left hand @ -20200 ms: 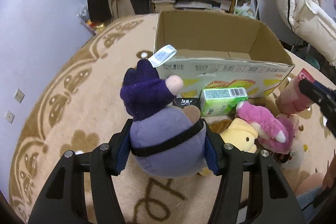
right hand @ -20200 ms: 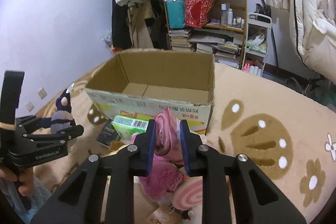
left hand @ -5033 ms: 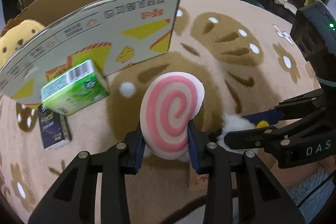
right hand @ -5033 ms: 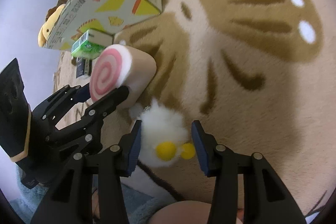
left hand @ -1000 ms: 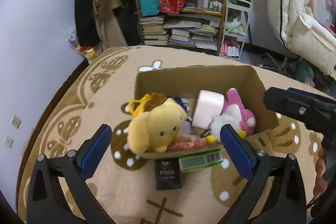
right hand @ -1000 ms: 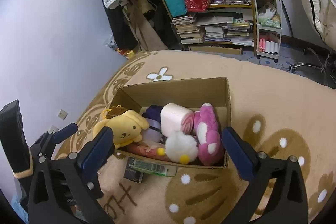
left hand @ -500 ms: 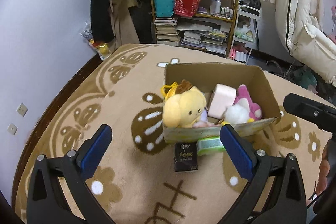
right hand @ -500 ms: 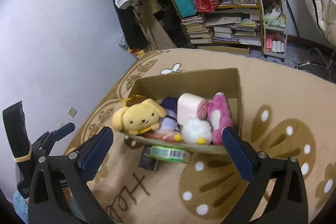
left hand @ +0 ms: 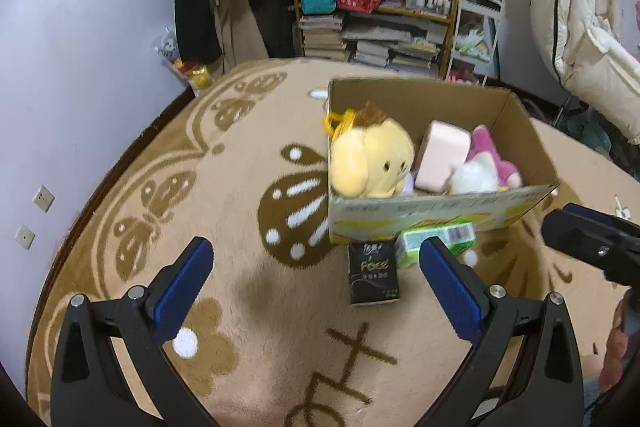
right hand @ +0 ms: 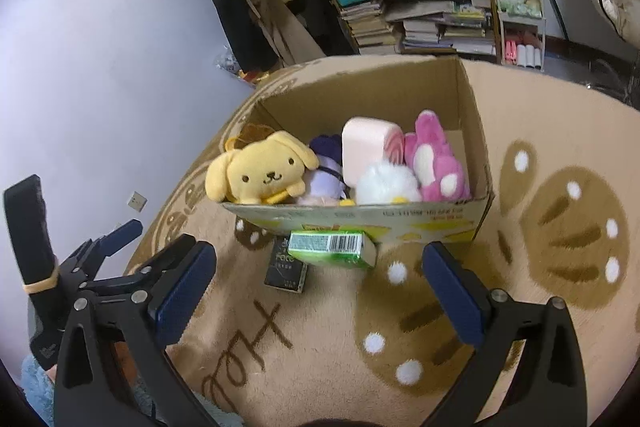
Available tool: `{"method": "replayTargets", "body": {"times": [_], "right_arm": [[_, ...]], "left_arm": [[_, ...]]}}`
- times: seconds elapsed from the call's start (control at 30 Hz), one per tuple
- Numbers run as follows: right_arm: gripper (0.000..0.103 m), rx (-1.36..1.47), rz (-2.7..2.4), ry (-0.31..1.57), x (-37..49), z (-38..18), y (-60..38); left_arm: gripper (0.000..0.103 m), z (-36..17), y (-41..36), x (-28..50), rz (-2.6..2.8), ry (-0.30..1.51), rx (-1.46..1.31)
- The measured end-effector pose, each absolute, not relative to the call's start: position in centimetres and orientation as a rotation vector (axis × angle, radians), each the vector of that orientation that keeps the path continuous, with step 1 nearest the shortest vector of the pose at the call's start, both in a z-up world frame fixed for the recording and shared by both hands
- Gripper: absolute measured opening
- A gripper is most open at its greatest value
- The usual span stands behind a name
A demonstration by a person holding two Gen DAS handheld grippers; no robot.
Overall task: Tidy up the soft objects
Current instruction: 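Lower both tools to the tissue packs beside the box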
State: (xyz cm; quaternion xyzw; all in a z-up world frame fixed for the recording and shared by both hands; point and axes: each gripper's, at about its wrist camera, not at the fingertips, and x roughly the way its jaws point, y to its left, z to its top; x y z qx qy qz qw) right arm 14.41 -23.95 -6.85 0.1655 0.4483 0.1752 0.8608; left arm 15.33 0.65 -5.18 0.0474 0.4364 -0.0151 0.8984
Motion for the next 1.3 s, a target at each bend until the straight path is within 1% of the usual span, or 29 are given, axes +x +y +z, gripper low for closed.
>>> {"method": "replayTargets", "body": {"times": [0.43,0.77,1.07,1.3], "right_arm": [[0.103,0.397,0.397,1.037,16.5,-10.8,-22.5],[0.103,0.518,0.434,1.096,18.9,-13.6,-22.5],[0.103,0.535,0.474,1.14,19.9,-15.7,-21.2],[0.103,0.537,0.473,1.159,20.8,-16.7,-20.4]], "left_arm": [[0.102,-10.7,1.5,17.0,0.003,1.04,0.071],[0.102,-13.0,1.1,18.3,-0.008,1.095,0.055],[0.102,-15.0,2.0,20.0,-0.021,1.153,-0.046],[0.102,-16.2,1.9,20.8,-0.045,1.179,-0.067]]}}
